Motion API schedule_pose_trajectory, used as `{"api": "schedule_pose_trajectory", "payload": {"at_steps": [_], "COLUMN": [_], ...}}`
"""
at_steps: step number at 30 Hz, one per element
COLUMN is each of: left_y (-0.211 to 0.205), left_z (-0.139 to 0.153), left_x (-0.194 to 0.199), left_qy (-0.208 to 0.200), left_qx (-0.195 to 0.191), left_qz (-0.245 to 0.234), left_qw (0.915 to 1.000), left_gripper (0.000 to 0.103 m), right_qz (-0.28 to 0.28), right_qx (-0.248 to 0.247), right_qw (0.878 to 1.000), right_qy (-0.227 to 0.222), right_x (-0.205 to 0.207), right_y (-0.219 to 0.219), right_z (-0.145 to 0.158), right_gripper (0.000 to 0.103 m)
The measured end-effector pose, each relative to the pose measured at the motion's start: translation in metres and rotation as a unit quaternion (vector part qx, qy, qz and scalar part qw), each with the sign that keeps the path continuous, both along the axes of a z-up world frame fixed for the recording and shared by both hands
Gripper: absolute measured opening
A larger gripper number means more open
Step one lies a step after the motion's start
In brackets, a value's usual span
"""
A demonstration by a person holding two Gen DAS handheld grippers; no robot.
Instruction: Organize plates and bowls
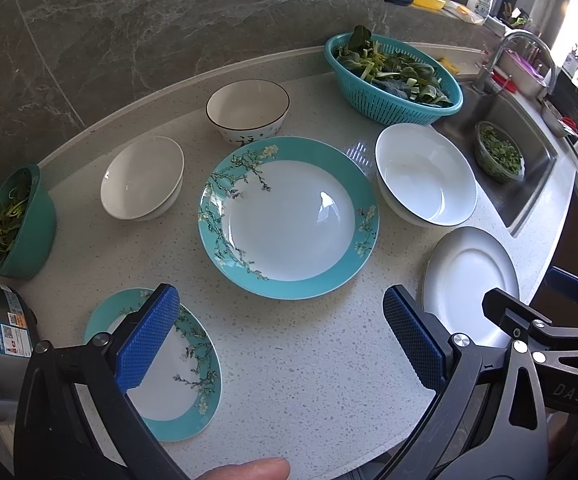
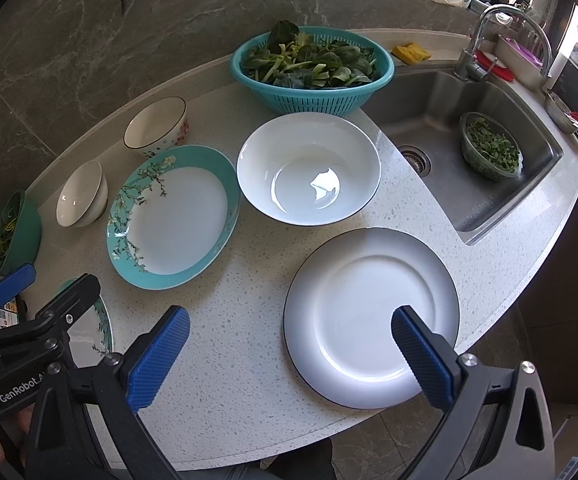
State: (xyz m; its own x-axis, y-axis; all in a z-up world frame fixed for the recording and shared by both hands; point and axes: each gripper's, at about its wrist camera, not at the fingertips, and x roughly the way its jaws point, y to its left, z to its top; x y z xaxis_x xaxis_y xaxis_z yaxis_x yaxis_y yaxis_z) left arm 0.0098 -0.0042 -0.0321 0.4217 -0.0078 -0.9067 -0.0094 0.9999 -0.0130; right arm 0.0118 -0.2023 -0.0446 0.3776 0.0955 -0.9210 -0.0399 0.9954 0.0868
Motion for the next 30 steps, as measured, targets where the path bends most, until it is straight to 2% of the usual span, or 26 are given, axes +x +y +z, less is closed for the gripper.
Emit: {"api": "schedule_pose_trajectory", "payload": {"at_steps": [4,8,11,13,14,15,16,17,18,19,21,23,25,27,30], "left_y": [-0.004,-0.016,-0.032,-0.043,-0.048,-0.055,-0.063,-0.071,-0.076,-0.079,-0.085,-0.094,-0.108,-0.115,-0.120], "left_z": [-0.011,-0.032,-0.060,-0.074,-0.077,-0.080,-0.083,-0.089,-0.095,-0.102,-0.109,-0.116,-0.121,-0.127,-0.136], "left_x": [0.002,-0.009,-0.015,-0.014,-0.013,-0.014,-0.013,-0.011,-0.007,-0.005,-0.005,-0.005,-0.006,-0.006,-0.004], "left_qy": [0.003,-0.004,0.021,0.033,0.029,0.021,0.026,0.048,0.074,0.082,0.075,0.079,0.074,0.075,0.074], "left_qx": [-0.020,-0.083,-0.145,-0.172,-0.173,-0.167,-0.160,-0.159,-0.168,-0.191,-0.218,-0.229,-0.209,-0.193,-0.210], "left_qz": [-0.011,-0.050,-0.080,-0.085,-0.084,-0.081,-0.079,-0.074,-0.065,-0.047,-0.029,-0.032,-0.032,-0.036,-0.041], "left_qw": [0.9997,0.9953,0.9859,0.9809,0.9810,0.9825,0.9837,0.9833,0.9809,0.9771,0.9725,0.9697,0.9745,0.9776,0.9740], "left_gripper": [0.103,0.103,0.103,0.103,0.103,0.103,0.103,0.103,0.103,0.102,0.102,0.102,0.101,0.099,0.088], "right_qz": [0.001,0.003,0.009,0.017,0.021,0.027,0.034,0.041,0.044,0.050,0.066,0.085,0.092,0.090,0.098], "right_qx": [0.030,0.080,0.131,0.170,0.186,0.200,0.210,0.224,0.238,0.255,0.278,0.295,0.319,0.345,0.364], "right_qw": [1.000,0.996,0.991,0.985,0.982,0.980,0.977,0.974,0.970,0.965,0.957,0.949,0.940,0.931,0.922], "right_qy": [-0.008,-0.027,-0.019,-0.007,0.000,0.005,0.007,0.012,0.020,0.028,0.049,0.066,0.073,0.081,0.085], "right_x": [-0.004,-0.014,-0.016,-0.013,-0.011,-0.008,-0.006,-0.003,0.001,0.005,0.013,0.020,0.028,0.035,0.040], "right_y": [-0.011,-0.052,-0.098,-0.131,-0.146,-0.163,-0.175,-0.189,-0.200,-0.210,-0.223,-0.229,-0.235,-0.243,-0.249], "right_z": [0.002,-0.004,-0.023,-0.041,-0.050,-0.059,-0.066,-0.074,-0.081,-0.089,-0.104,-0.115,-0.124,-0.134,-0.142], "right_gripper": [0.103,0.103,0.103,0.103,0.100,0.093,0.090,0.087,0.084,0.083,0.081,0.081,0.080,0.072,0.067]}}
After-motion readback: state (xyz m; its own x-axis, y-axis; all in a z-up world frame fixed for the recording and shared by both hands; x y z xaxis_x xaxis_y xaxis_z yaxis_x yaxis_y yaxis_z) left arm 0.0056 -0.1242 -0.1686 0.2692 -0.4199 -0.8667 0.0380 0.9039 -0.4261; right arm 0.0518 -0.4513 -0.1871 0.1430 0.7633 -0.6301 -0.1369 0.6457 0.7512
